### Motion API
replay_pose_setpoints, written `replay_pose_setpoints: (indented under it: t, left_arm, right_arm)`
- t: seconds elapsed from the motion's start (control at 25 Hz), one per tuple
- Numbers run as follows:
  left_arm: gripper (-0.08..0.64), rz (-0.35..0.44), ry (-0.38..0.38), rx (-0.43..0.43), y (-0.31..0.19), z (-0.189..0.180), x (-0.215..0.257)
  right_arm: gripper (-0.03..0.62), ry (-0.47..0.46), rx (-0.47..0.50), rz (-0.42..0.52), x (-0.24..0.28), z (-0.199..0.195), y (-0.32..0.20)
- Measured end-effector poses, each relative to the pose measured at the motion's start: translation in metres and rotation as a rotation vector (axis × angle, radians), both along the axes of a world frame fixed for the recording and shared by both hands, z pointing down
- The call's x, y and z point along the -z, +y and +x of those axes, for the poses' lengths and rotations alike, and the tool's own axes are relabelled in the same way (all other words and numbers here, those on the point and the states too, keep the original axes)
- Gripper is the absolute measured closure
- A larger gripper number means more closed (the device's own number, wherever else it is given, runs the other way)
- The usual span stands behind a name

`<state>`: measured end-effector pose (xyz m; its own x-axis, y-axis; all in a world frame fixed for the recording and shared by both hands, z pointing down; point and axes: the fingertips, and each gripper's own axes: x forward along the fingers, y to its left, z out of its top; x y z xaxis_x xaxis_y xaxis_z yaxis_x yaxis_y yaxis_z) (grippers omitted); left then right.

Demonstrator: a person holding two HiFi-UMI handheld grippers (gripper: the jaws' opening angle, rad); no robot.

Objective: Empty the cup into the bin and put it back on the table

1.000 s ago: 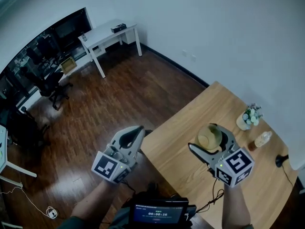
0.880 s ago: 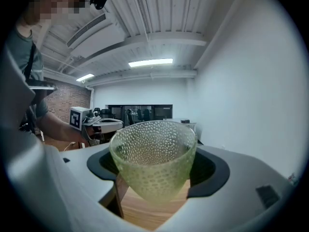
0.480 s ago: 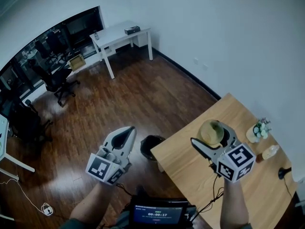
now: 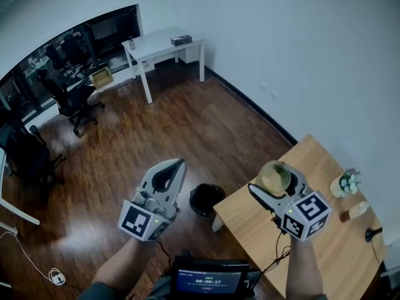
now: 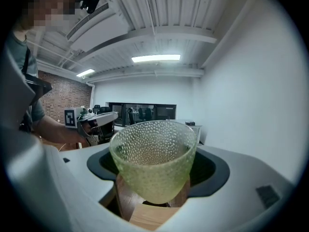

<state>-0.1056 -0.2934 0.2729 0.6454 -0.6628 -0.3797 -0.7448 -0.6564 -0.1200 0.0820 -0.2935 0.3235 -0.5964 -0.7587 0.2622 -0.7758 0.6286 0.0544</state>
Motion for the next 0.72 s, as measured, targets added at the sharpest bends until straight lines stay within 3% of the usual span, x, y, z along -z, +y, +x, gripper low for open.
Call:
replay_pose_setpoints:
  t: [0.2, 0.44, 0.72]
  left_arm:
    - [0.560, 0.187, 0.050, 0.038, -0.017, -0.027, 0.022]
    - [0.560, 0.267, 0.054, 0.026, -0.037, -0.050, 0.034]
    - [0.560, 0.292, 0.081, 0.007, -0.052, -0.053, 0.039]
  right_arm:
    - [0.194, 0.002, 0.001, 0.001, 0.000, -0.037, -0.020]
    - [0.195, 0.020, -0.014, -0.002, -0.002, -0.071, -0.042]
    - [0.195, 0.056, -0.003, -0.040, -0.005, -0.088, -0.061]
